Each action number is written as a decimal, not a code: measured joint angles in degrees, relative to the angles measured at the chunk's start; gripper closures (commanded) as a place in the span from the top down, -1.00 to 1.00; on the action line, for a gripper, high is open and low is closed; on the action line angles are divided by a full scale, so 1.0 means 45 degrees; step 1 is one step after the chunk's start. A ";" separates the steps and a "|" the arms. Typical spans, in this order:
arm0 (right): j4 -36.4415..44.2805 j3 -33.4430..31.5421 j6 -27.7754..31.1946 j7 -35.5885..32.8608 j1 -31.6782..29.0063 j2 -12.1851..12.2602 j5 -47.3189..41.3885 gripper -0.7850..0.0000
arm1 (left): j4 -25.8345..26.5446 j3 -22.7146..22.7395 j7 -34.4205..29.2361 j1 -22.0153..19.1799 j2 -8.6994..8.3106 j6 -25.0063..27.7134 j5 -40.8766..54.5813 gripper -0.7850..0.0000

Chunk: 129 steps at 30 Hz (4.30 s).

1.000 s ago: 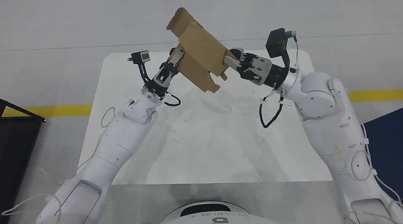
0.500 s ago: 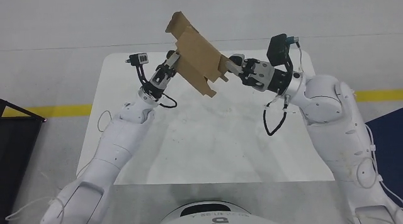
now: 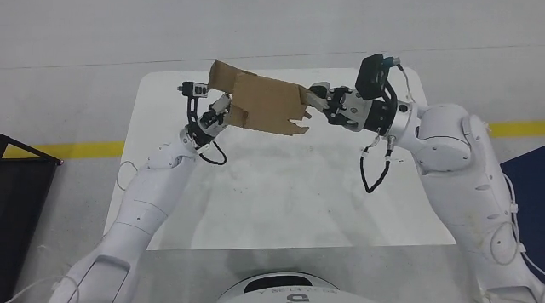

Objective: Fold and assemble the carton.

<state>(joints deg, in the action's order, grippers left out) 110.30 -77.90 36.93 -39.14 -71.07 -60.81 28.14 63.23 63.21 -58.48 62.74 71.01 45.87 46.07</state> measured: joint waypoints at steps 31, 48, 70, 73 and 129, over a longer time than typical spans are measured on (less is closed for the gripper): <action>-0.0123 0.0381 -0.0246 -0.0277 0.0273 0.0220 -0.0240 -0.80 | 0.0209 -0.0341 -0.0292 -0.0177 -0.0737 -0.0296 -0.1052 -1.00; -0.0113 0.1823 0.1547 -0.1306 0.0929 0.0332 0.0073 -0.41 | -0.1143 -0.1273 0.1959 -0.1087 -0.0460 0.1948 -0.1257 -1.00; -0.0049 -0.0371 -0.1271 0.2528 -0.0157 0.0477 0.0082 1.00 | 0.0067 0.0259 0.2711 -0.0950 -0.0027 0.2695 -0.3209 -1.00; 0.0176 -0.0118 -0.1578 0.2785 -0.0216 0.0434 0.0293 1.00 | 0.0176 0.0440 0.2711 -0.0829 0.0069 0.2695 -0.3880 -1.00; 0.1000 0.2248 -0.3006 0.0273 0.1426 0.0191 0.1726 1.00 | 0.0688 -0.0335 0.2708 0.0008 0.1045 0.2696 -0.1173 -1.00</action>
<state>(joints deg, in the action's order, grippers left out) 114.81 -67.78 23.40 -37.91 -64.66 -59.95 35.91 66.33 61.71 -46.30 62.77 75.72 58.00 40.80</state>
